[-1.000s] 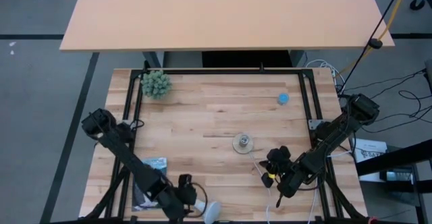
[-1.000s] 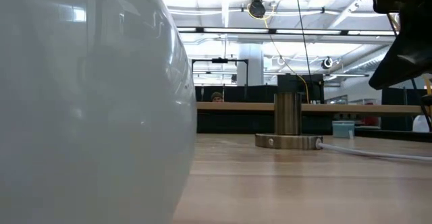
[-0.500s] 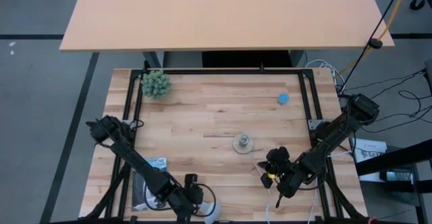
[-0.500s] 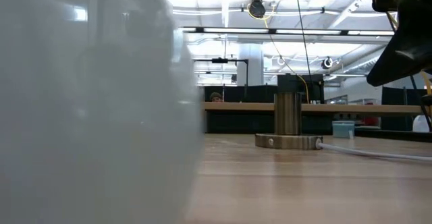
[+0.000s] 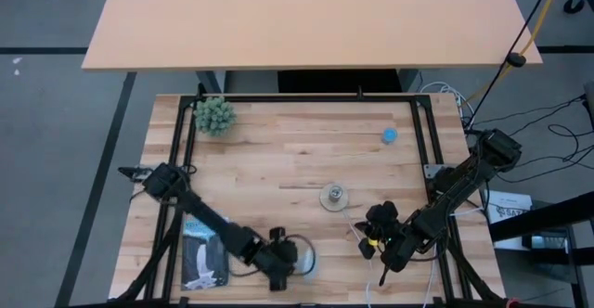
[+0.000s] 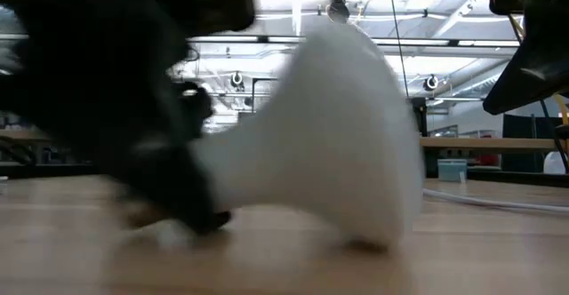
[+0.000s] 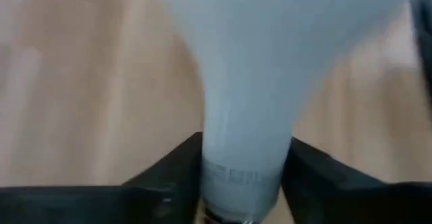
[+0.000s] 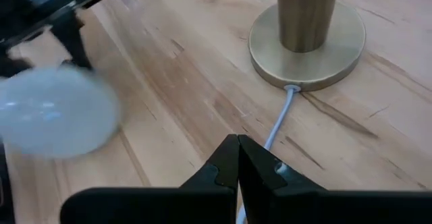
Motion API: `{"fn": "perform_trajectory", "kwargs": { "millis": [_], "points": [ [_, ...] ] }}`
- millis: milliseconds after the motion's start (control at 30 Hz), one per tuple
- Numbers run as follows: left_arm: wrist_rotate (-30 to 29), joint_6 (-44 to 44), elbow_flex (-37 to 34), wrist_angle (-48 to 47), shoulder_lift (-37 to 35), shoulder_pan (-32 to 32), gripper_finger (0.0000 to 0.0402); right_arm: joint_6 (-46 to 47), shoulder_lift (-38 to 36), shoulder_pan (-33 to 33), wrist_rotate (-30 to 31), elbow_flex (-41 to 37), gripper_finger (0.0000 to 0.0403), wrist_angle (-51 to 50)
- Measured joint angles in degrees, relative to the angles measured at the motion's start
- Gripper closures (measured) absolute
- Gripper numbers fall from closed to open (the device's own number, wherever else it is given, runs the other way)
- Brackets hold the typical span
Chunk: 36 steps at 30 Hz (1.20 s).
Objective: Screw lightbulb
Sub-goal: Insert the lightbulb into the desk lamp
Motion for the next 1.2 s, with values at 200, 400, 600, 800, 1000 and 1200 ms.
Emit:
{"fn": "perform_trajectory", "kwargs": {
  "millis": [200,400,600,800,1000,1200],
  "points": [
    [1.7,7.7,-0.1,0.3,-1.7,5.8,0.0264,-3.0,0.0,0.1,-0.3,0.0,0.0403,-0.5],
    [0.8,14.8,-0.1,1.7,-5.5,9.3,0.0264,-3.3,0.0,1.2,-0.3,0.0,0.0403,-1.5],
    [-0.6,16.7,-0.1,9.8,-6.4,11.9,0.0264,-3.9,0.6,2.1,0.7,0.0,0.0403,2.7],
    [-1.2,17.7,-0.1,19.1,-6.4,12.8,0.0264,-4.9,3.5,3.1,7.6,0.0,0.0403,9.2],
    [-1.4,20.7,-0.1,27.1,-6.5,13.6,0.0264,-6.7,6.7,3.0,11.9,0.0,0.0403,13.0],
    [-1.4,22.5,-0.1,27.2,-6.5,13.9,0.0264,-7.6,6.5,3.0,14.9,0.0,0.0403,12.5]
  ]
}}
